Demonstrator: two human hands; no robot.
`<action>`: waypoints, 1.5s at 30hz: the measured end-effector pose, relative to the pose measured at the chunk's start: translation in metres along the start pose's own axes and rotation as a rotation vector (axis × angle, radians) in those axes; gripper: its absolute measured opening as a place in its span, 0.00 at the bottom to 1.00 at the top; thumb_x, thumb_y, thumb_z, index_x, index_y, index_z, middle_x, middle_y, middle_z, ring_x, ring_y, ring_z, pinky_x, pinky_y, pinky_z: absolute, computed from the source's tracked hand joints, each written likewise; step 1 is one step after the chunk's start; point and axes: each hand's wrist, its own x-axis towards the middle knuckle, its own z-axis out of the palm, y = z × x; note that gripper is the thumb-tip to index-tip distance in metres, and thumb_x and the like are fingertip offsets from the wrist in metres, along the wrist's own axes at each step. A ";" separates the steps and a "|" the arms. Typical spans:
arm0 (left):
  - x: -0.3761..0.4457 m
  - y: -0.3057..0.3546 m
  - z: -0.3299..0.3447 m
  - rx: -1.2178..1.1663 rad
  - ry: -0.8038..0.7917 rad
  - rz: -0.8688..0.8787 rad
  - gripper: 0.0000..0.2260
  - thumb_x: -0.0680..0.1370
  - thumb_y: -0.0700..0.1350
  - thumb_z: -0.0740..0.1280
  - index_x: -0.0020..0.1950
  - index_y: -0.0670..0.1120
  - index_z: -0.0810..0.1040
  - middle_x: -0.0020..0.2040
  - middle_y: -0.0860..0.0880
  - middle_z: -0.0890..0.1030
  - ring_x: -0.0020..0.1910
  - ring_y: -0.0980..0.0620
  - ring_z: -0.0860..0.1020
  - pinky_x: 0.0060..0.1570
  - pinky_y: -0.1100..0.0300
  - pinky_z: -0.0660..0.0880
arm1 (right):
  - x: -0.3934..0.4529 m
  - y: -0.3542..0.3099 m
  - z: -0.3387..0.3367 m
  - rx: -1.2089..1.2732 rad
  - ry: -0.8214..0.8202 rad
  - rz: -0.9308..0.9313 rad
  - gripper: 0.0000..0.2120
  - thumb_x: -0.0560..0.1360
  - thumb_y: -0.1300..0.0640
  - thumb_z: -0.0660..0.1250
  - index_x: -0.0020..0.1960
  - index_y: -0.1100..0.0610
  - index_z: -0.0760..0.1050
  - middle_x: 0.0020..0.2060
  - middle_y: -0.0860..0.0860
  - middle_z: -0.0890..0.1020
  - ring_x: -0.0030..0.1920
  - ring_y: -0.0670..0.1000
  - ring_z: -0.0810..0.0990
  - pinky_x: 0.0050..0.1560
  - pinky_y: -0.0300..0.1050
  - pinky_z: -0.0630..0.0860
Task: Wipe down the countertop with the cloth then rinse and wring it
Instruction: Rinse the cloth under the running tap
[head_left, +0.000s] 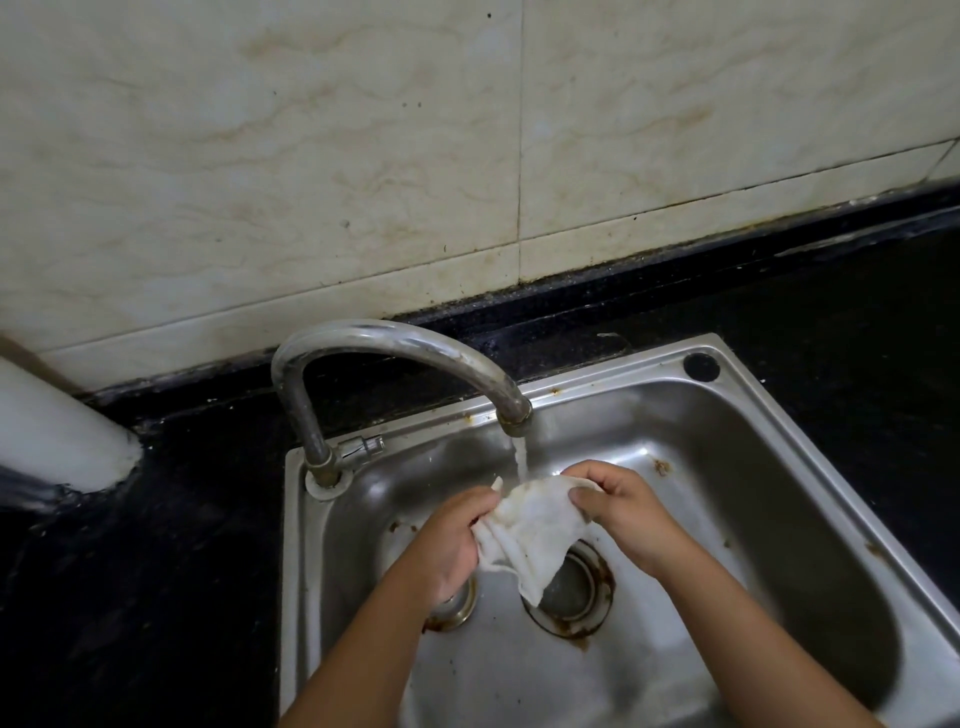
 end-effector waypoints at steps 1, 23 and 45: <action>-0.001 0.000 0.001 0.041 0.001 0.008 0.08 0.69 0.38 0.66 0.33 0.41 0.68 0.32 0.45 0.73 0.34 0.50 0.73 0.35 0.59 0.71 | 0.000 -0.002 0.001 -0.014 0.004 -0.005 0.13 0.75 0.70 0.59 0.39 0.56 0.76 0.34 0.50 0.78 0.34 0.44 0.76 0.34 0.32 0.72; -0.004 -0.001 -0.004 -0.101 -0.001 0.095 0.07 0.64 0.35 0.65 0.33 0.40 0.67 0.29 0.46 0.76 0.32 0.51 0.76 0.29 0.62 0.76 | -0.019 0.013 0.037 0.274 0.006 0.644 0.18 0.78 0.45 0.57 0.57 0.58 0.71 0.43 0.57 0.80 0.39 0.54 0.80 0.37 0.43 0.77; 0.033 -0.017 0.027 -0.467 0.374 -0.019 0.11 0.74 0.28 0.57 0.40 0.42 0.71 0.38 0.40 0.75 0.34 0.45 0.74 0.24 0.64 0.75 | -0.007 0.007 0.021 0.421 0.341 0.198 0.16 0.68 0.78 0.53 0.29 0.64 0.70 0.18 0.52 0.72 0.27 0.53 0.69 0.29 0.40 0.70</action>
